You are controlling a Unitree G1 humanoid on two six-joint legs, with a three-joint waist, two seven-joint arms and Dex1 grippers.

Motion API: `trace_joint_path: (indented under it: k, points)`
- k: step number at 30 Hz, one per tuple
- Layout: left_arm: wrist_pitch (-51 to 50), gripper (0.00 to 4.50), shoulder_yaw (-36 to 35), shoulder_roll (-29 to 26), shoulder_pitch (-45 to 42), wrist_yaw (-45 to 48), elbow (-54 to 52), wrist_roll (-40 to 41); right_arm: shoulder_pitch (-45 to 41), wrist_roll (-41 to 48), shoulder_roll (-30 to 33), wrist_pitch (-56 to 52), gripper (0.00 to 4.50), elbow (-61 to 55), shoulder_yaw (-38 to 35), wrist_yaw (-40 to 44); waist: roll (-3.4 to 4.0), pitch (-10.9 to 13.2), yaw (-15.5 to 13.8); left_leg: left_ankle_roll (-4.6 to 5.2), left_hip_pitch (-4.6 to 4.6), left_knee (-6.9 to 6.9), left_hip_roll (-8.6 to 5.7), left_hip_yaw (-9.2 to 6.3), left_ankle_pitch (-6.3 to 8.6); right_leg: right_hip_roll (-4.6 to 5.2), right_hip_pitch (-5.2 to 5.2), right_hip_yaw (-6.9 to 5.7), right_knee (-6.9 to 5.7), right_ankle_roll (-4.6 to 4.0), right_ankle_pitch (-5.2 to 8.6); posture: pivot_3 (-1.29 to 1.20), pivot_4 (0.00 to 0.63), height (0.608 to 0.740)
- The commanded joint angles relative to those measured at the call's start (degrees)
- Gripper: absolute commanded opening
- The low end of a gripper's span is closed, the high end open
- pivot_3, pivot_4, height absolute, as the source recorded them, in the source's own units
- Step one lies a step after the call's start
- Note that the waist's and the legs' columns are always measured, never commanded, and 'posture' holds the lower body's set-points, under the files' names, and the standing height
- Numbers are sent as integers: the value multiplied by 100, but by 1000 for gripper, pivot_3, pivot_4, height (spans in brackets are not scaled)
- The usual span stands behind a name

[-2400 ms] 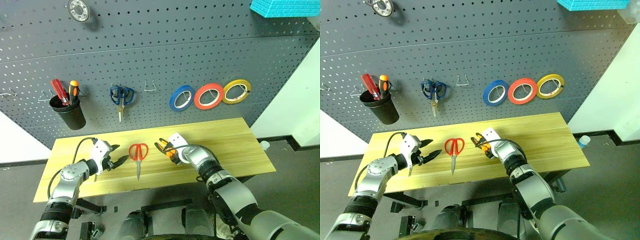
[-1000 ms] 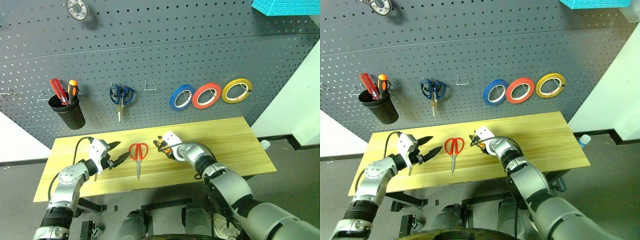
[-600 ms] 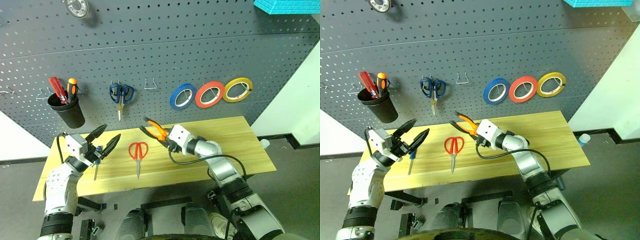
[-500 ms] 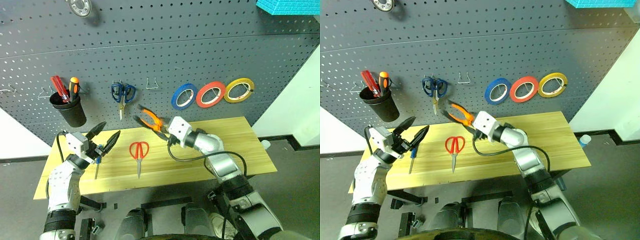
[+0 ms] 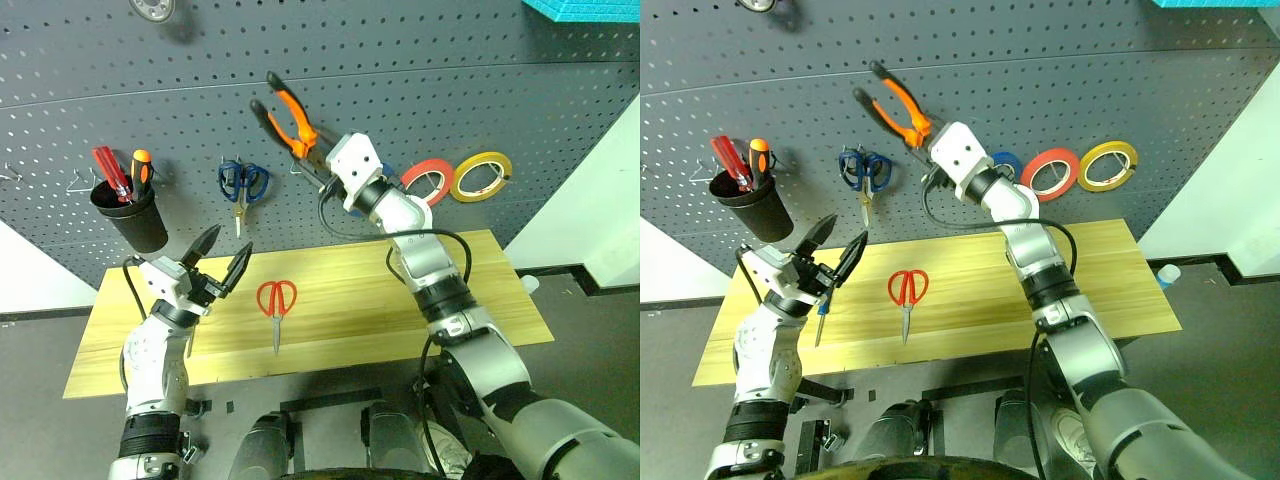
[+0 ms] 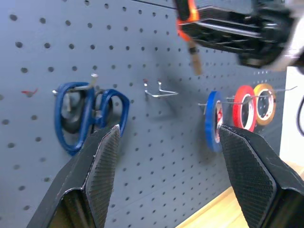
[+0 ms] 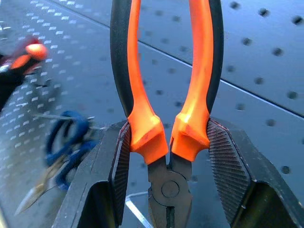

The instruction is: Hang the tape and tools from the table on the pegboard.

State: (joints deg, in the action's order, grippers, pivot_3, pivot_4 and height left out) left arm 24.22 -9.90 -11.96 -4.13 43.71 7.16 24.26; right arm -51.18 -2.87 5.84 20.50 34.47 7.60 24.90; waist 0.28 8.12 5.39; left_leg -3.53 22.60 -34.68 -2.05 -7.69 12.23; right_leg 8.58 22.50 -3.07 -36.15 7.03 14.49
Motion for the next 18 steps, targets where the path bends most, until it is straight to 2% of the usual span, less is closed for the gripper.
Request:
trace_joint_path:
  k: [1, 14, 18]
  points:
    - [137, 3452, 106, 89, 153, -218, -461, -146, -354, 269, -145, 524, 2071, 296, -259, -122, 4, 26, 0, 0, 0, 1, 0, 0, 0, 0, 1, 0, 0, 0, 0, -71, 138, 740]
    - [35, 3452, 233, 51, 411, -528, -776, -260, -1071, 685, -453, 1073, 2071, 1651, -738, -5, 7, 233, 2, 1, 12, 4, 0, 1, -1, -1, 19, 4, -5, -1, 0, -47, 173, 740]
    - [63, 3452, 177, 11, 468, -641, -799, -300, -1134, 797, -585, 1150, 2071, 1707, -774, 124, 7, 245, -3, 1, 35, 4, 0, 2, -1, 0, 40, 5, -5, -1, 0, -42, 177, 740]
